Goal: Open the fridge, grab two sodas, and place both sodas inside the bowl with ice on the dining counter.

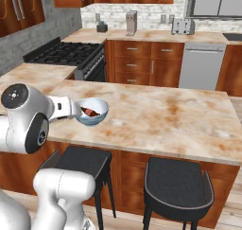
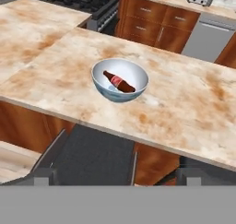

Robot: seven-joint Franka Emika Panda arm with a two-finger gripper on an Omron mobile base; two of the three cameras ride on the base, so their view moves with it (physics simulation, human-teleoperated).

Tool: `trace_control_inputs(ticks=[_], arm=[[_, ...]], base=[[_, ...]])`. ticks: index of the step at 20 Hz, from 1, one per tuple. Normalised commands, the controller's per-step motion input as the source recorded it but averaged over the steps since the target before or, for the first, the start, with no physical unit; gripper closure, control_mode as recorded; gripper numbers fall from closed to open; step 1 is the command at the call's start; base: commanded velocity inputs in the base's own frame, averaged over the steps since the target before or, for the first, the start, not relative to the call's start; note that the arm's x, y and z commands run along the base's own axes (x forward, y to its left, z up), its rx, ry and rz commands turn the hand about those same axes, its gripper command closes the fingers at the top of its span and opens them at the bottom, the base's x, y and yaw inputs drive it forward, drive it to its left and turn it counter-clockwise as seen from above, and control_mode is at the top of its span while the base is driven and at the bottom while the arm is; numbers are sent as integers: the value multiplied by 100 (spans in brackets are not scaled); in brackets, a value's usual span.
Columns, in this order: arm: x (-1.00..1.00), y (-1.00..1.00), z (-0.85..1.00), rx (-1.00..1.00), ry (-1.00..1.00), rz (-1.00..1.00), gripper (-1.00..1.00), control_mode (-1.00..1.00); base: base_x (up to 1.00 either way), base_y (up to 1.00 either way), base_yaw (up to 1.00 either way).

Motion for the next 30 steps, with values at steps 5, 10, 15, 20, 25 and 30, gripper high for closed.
trace_control_inputs(ticks=[5,10,15,20,25,30], arm=[[-78,0,-3,3,-8,-8,-100,-100],[-36,1,-30,-4,0,0,-100,-100],[-24,2,-15,-4,-6,0,-100,100],[0,0,0,0,0,0,-100,100],[0,0,0,0,0,0,-100,100],[0,0,0,0,0,0,-100,100]], base=[[0,0,0],[0,0,0],[-32,0,-1],[-60,-41,-26],[-15,-71,-48],[5,-73,-60]])
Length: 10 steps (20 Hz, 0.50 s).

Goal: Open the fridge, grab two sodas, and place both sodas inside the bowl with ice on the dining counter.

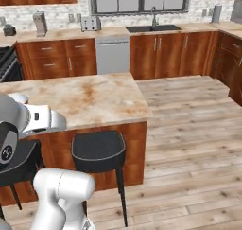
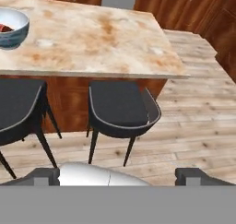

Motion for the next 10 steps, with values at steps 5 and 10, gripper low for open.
trace_control_inputs(ticks=[5,10], arm=[[0,0,0,0,0,0,-100,100],[0,0,0,0,0,0,-100,100]], base=[[18,-72,-62],[46,-82,-50]])
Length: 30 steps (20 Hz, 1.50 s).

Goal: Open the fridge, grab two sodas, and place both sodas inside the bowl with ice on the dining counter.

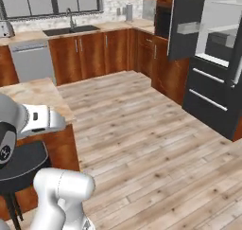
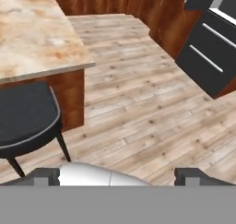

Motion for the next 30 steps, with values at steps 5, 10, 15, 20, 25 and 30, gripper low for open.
trace_control_inputs(ticks=[5,10,15,20,25,30], arm=[[0,0,0,0,0,0,-100,100],[0,0,0,0,0,0,-100,100],[0,0,0,0,0,0,-100,100],[0,0,0,0,0,0,-100,100],[0,0,0,0,0,0,-100,100],[0,0,0,0,0,0,-100,100]], base=[[82,-76,-37],[96,-74,-30],[100,-35,-16],[100,1,0],[100,3,0],[100,15,-6]])
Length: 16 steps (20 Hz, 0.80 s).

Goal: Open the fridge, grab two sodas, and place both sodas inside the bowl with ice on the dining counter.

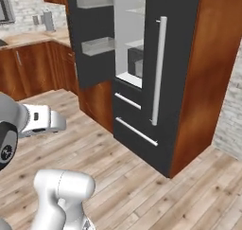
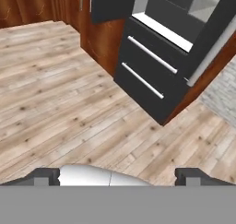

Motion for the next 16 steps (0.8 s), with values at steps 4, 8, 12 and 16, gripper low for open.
trace_control_inputs(ticks=[4,8,12,16], arm=[[0,0,0,0,0,0,-100,100],[0,0,0,0,0,0,-100,100],[0,0,0,0,0,0,-100,100],[0,0,0,0,0,0,-100,100]], base=[[96,40,-20],[91,42,-26],[78,37,-35],[68,29,-39]])
